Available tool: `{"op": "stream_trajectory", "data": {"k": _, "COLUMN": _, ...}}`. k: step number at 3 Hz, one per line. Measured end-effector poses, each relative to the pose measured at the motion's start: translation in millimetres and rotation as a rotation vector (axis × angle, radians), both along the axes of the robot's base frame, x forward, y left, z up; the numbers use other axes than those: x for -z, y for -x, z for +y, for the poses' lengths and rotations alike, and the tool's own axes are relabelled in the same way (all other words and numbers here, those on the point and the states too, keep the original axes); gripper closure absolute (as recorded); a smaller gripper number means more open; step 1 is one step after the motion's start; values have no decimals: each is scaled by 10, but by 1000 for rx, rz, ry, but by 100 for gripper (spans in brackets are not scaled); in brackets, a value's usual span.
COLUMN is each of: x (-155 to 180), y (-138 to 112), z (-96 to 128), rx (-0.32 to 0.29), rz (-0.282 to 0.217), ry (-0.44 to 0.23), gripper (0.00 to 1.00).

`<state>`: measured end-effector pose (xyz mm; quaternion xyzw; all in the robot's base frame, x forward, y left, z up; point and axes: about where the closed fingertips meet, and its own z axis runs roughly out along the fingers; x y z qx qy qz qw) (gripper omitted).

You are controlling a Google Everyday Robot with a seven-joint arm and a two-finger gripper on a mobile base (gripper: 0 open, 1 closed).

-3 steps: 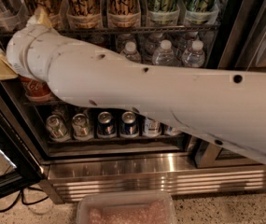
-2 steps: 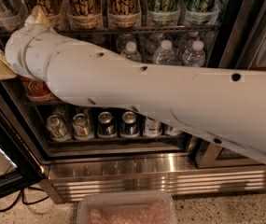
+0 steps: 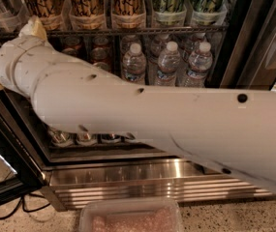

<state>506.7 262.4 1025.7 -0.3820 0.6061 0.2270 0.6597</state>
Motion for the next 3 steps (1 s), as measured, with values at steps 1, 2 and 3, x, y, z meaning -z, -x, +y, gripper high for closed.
{"op": "stream_trajectory", "data": {"k": 1, "x": -109, "y": 171, "z": 37, "rx": 31, "rz": -3, "ry": -42, "gripper": 0}}
{"op": "stream_trajectory", "data": {"k": 2, "x": -181, "y": 250, "z": 52, "rx": 92, "rz": -14, "ry": -52, "gripper": 0}}
{"op": "stream_trajectory", "data": {"k": 3, "x": -181, "y": 250, "z": 52, "rx": 92, "rz": -14, "ry": -52, "gripper": 0}}
